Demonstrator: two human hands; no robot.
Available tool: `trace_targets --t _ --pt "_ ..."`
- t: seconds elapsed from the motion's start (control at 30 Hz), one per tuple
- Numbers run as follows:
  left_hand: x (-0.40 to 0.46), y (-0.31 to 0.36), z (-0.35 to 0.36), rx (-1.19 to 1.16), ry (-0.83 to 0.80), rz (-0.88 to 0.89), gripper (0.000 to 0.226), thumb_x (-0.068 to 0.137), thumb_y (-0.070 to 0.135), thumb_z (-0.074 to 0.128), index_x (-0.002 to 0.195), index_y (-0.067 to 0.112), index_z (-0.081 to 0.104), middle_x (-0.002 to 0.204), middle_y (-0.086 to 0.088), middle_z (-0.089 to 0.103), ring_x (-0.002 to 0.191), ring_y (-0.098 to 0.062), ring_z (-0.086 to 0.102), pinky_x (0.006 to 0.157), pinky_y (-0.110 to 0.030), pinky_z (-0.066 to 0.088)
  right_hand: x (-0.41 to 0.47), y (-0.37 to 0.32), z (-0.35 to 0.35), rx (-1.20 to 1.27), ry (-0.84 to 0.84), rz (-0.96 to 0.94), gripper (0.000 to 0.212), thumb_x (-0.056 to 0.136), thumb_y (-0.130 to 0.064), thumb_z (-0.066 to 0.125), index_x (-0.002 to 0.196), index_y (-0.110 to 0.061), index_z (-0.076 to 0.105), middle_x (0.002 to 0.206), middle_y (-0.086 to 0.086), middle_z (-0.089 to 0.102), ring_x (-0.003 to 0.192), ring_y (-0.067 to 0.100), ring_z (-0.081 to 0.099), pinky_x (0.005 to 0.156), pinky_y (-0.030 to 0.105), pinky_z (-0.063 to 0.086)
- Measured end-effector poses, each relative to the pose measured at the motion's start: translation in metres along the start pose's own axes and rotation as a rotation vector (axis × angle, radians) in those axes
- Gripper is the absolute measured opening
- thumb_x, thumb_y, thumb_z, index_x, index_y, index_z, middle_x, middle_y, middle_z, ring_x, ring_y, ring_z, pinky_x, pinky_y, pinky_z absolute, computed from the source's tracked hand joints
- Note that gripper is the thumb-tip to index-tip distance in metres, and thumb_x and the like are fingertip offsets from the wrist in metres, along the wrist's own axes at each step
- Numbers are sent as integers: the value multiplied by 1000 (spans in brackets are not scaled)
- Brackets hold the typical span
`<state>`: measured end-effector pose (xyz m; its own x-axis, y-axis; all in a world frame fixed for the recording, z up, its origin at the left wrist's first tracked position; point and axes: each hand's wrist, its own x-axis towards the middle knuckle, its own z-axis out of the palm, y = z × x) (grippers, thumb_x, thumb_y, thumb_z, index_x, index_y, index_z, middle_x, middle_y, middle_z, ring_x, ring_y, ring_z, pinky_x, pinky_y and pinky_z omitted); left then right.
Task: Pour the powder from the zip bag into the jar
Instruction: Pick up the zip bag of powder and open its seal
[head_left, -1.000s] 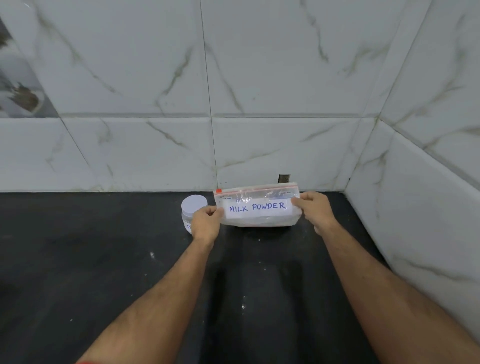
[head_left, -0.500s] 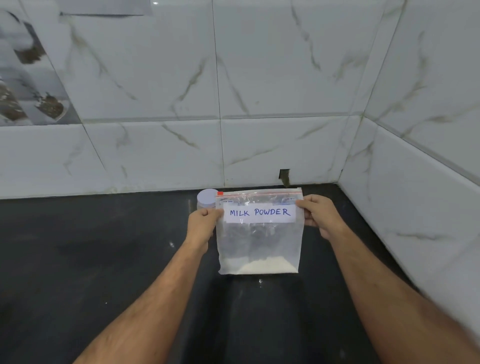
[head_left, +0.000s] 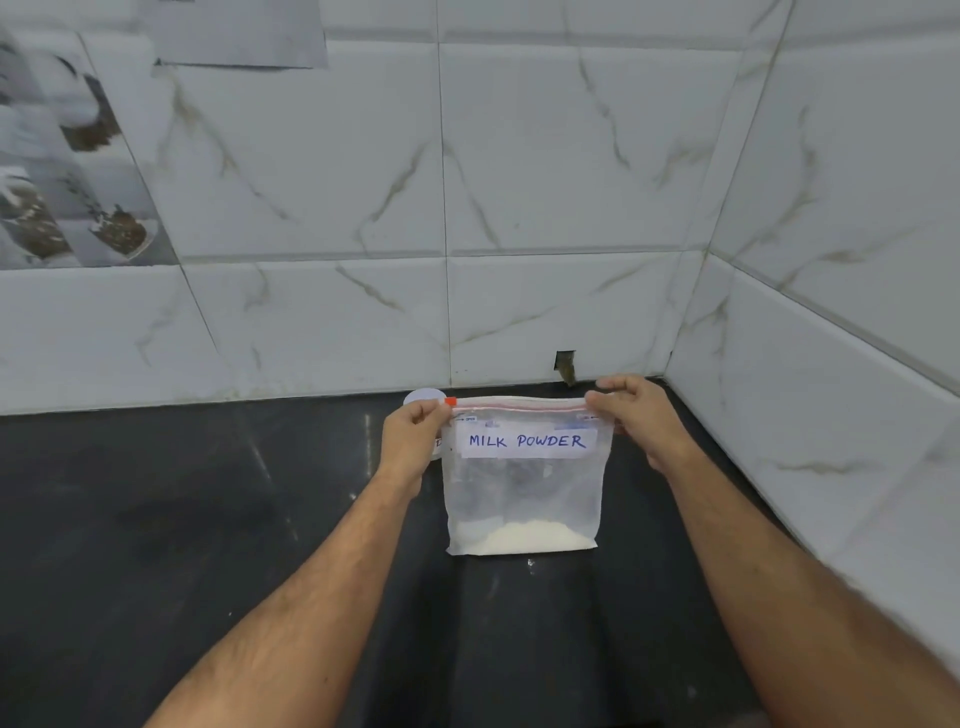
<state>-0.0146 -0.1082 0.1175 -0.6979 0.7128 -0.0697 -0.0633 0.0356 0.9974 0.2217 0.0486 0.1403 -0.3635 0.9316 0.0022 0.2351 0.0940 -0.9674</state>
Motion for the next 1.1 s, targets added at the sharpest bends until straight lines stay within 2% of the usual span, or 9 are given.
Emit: trace_targets --t 0.07,0.17,0.27,0.33,0.43,0.57,0.7,0.87,1.1 --pt "-2 0 -2 -13 11 4 9 93 17 69 93 10 75 83 0 70 70 -9 59 56 -15 43 1 -10 5 -168 39 -118 31 82 -26 81 108 -13 69 99 1 72 93 18 68 81 27 50" --pt "-3 -2 -6 -51 -1 9 8 91 16 72 92 10 77 85 -3 75 77 -14 66 72 -26 53 -5 -35 26 -475 71 -311 29 82 -33 78 107 -18 72 108 -5 70 103 14 63 94 35 49" --pt "-3 -3 -9 -28 -13 15 9 91 18 72 94 12 78 93 -7 78 88 -20 71 84 -35 56 -14 -60 62 -647 -79 -437 27 85 -35 73 108 -22 74 114 -6 72 110 16 63 101 43 47" --pt "-3 -3 -11 -24 -28 25 11 92 20 71 93 12 78 95 -9 78 91 -23 73 84 -37 58 -20 -71 88 -727 -205 -463 27 87 -35 71 110 -23 73 116 -6 73 110 16 63 102 43 46" --pt "-5 -1 -13 -5 -46 43 12 93 20 69 90 12 77 93 -10 77 84 -19 71 69 -28 54 -24 -79 119 -836 -295 -465 28 91 -36 67 116 -23 72 116 -4 73 108 17 64 103 43 45" --pt "-8 1 -17 14 -23 70 13 93 19 69 90 9 76 86 -3 74 69 -7 65 54 -11 45 -17 -76 136 -807 -318 -401 19 92 -35 68 103 -23 76 99 -7 74 97 16 66 98 43 48" --pt "-7 0 -20 16 -23 52 16 92 20 69 94 6 75 84 -1 72 71 -8 61 50 -9 42 -10 -75 138 -677 -382 -339 10 89 -27 72 91 -19 78 87 -6 72 88 15 67 87 39 57" --pt "-7 2 -20 23 -52 34 10 94 18 66 89 11 71 85 -2 70 72 -10 59 46 -7 39 -6 -77 137 -663 -457 -340 6 89 -20 72 89 -17 77 87 -5 72 89 15 68 87 35 56" --pt "-1 -1 -22 77 -73 64 13 97 17 62 84 17 66 86 0 66 73 -11 56 57 -13 43 0 -80 140 -769 -440 -337 20 84 -26 72 66 -33 67 78 -15 69 90 14 67 93 46 54"
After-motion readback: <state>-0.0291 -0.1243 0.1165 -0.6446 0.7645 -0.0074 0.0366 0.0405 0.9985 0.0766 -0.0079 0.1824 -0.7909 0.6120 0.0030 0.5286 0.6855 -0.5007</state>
